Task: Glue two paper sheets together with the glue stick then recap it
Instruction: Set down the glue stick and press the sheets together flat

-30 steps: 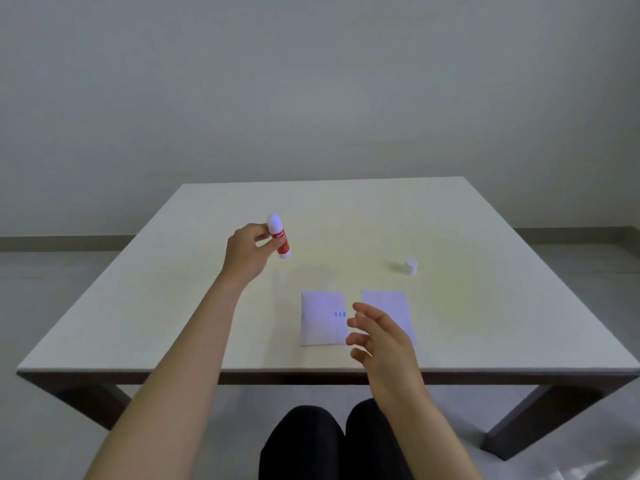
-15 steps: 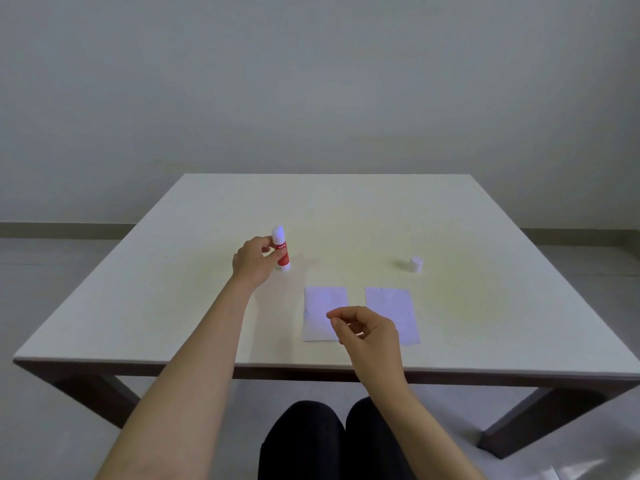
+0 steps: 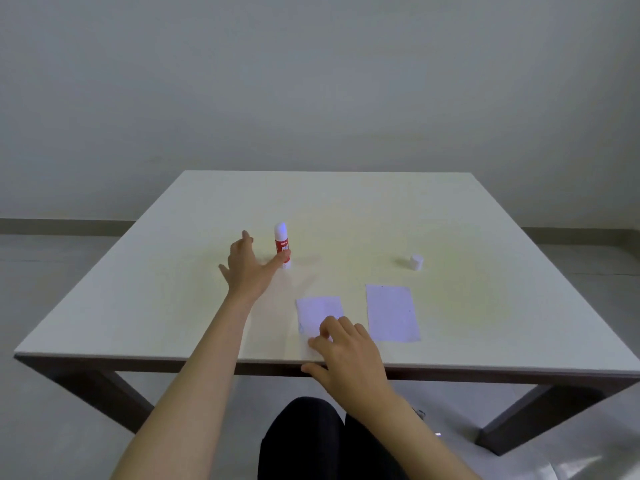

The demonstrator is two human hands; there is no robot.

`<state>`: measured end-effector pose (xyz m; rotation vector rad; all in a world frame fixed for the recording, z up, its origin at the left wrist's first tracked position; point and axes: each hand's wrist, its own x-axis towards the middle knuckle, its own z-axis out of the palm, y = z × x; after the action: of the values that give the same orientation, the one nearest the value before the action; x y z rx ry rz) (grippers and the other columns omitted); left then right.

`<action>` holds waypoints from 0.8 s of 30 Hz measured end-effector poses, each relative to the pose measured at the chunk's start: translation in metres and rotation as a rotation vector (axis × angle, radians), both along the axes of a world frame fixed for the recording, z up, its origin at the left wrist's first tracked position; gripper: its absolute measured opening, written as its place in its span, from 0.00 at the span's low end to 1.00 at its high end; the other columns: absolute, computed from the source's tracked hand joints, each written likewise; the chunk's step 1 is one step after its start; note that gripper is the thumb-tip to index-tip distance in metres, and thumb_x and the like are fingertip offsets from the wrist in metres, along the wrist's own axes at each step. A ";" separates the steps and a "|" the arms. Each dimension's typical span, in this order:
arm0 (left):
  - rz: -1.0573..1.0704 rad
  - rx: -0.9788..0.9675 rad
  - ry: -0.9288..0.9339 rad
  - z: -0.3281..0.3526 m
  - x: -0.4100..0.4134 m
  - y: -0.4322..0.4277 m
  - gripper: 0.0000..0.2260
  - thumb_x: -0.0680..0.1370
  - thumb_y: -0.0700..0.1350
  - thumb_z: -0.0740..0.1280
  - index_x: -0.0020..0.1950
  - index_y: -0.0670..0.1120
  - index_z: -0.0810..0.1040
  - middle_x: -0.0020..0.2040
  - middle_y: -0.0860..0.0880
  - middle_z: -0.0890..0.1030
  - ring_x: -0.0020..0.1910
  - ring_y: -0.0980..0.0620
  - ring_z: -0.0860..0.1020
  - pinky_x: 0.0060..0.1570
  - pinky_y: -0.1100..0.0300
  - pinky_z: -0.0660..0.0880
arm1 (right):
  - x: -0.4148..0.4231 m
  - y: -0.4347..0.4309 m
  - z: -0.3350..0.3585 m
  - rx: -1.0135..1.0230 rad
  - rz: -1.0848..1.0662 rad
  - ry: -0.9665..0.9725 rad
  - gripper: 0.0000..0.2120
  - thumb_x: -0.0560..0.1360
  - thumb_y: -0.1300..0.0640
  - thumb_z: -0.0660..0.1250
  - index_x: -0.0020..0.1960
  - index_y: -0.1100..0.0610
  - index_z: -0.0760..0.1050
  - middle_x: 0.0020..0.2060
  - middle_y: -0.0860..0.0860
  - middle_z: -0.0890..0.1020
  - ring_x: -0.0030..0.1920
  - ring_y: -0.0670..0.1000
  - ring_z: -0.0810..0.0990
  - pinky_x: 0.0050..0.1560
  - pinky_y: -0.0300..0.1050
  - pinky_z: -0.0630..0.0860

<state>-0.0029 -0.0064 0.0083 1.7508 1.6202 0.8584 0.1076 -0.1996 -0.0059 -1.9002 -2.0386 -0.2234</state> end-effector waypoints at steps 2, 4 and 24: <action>0.111 0.061 -0.020 -0.003 -0.002 -0.010 0.38 0.74 0.59 0.66 0.76 0.43 0.55 0.72 0.46 0.66 0.72 0.45 0.63 0.72 0.41 0.47 | -0.003 -0.002 0.000 0.057 -0.003 0.033 0.13 0.57 0.45 0.79 0.30 0.52 0.79 0.31 0.46 0.78 0.31 0.49 0.76 0.29 0.40 0.74; 0.196 0.099 -0.118 -0.006 -0.002 -0.022 0.33 0.76 0.55 0.64 0.75 0.42 0.57 0.70 0.44 0.68 0.70 0.44 0.65 0.72 0.42 0.53 | -0.003 -0.003 0.000 0.083 0.002 0.068 0.11 0.59 0.52 0.79 0.28 0.53 0.78 0.28 0.46 0.77 0.28 0.49 0.75 0.27 0.41 0.73; -0.285 -0.247 -0.661 0.030 0.054 -0.109 0.06 0.75 0.41 0.69 0.38 0.48 0.83 0.35 0.53 0.86 0.35 0.54 0.85 0.38 0.67 0.78 | 0.074 -0.016 0.038 0.272 -0.324 1.758 0.04 0.75 0.67 0.64 0.42 0.62 0.75 0.32 0.57 0.83 0.36 0.59 0.86 0.36 0.43 0.82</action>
<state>0.0513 -0.1153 0.0380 1.2911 0.9684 0.9222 0.1814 -0.2157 0.0322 -1.2249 -0.4612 0.7808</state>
